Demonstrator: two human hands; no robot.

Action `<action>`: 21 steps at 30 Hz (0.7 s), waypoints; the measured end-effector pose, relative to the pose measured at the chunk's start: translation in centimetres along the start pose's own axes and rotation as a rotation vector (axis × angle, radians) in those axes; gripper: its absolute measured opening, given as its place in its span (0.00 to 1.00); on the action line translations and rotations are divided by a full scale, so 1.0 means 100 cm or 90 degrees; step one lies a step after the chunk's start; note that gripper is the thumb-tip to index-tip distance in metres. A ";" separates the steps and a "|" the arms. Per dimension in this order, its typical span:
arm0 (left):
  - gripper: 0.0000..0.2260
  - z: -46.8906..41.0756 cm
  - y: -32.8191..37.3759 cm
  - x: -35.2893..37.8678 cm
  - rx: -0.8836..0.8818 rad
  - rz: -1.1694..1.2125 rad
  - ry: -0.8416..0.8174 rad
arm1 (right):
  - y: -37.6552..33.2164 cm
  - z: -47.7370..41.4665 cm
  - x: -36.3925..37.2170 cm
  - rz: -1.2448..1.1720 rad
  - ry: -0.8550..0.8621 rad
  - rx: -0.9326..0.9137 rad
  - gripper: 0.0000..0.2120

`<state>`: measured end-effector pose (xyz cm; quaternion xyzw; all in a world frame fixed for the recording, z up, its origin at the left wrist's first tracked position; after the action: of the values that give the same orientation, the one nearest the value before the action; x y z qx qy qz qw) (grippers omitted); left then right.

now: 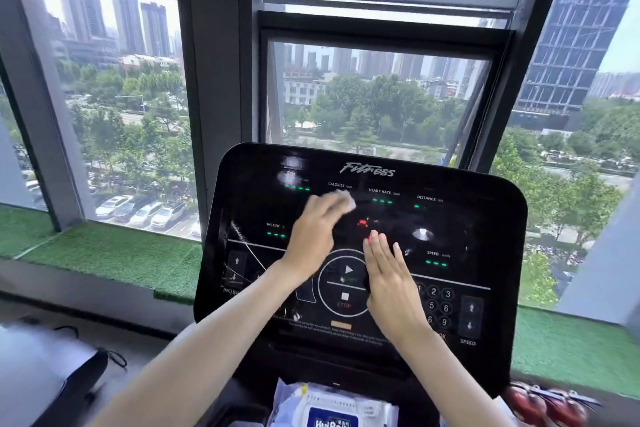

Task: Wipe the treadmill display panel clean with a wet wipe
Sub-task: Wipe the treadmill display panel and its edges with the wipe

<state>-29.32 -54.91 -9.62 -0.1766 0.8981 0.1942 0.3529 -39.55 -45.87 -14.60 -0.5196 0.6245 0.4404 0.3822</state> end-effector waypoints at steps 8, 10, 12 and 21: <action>0.26 0.003 -0.014 -0.007 -0.106 0.028 0.073 | -0.002 0.000 0.000 0.007 0.003 0.004 0.40; 0.28 0.016 0.012 0.018 0.079 -0.063 -0.072 | -0.002 0.000 0.000 0.008 0.004 0.004 0.40; 0.28 0.026 0.003 0.018 0.138 -0.109 -0.101 | -0.002 0.001 0.002 0.009 0.003 0.004 0.40; 0.29 0.047 0.004 0.026 0.070 -0.112 -0.071 | -0.005 0.001 0.004 -0.005 0.012 0.008 0.42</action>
<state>-28.59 -52.83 -14.57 -0.2243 0.8674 0.1221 0.4271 -39.15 -45.96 -15.07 -0.5235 0.6287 0.4304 0.3814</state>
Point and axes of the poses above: each hand's wrist, its own z-axis away from the middle knuckle, its own x-axis out of the palm, y = z × x, the point moved 6 cm from there along -z, towards the middle knuckle, and after that the axes turned 15 degrees about -y, right-handed, at the moved point
